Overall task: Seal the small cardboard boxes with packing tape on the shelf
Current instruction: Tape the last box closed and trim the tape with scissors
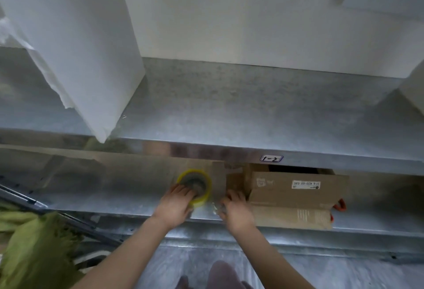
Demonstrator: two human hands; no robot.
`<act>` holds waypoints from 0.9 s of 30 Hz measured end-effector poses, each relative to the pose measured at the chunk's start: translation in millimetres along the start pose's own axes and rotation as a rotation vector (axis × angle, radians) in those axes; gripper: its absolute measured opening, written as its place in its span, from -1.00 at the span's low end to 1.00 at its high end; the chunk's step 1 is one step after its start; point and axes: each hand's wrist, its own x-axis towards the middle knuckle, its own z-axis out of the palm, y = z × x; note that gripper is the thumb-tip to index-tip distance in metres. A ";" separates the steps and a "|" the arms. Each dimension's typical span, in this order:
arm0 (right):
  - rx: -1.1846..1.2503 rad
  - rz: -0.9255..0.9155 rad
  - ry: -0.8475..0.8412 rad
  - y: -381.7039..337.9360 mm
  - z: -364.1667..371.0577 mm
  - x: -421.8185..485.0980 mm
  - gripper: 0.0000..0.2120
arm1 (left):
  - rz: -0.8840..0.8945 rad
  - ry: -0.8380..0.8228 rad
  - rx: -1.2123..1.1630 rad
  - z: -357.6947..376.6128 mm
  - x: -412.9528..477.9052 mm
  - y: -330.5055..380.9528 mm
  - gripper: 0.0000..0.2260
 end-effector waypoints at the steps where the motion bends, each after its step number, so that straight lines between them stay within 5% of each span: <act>1: -0.006 0.006 0.007 0.0 0.5 0.3 -0.75 | 0.001 0.016 -0.012 -0.6 0.9 -0.1 -0.55; 14: 0.157 -0.001 0.008 -1.8 -7.0 2.6 -0.89 | -0.082 -0.140 -0.107 -7.5 -19.7 -20.4 -0.71; 27: 0.425 0.094 0.332 8.9 -72.2 -55.4 -0.82 | 0.056 0.088 -0.439 -86.3 -8.2 19.5 -0.63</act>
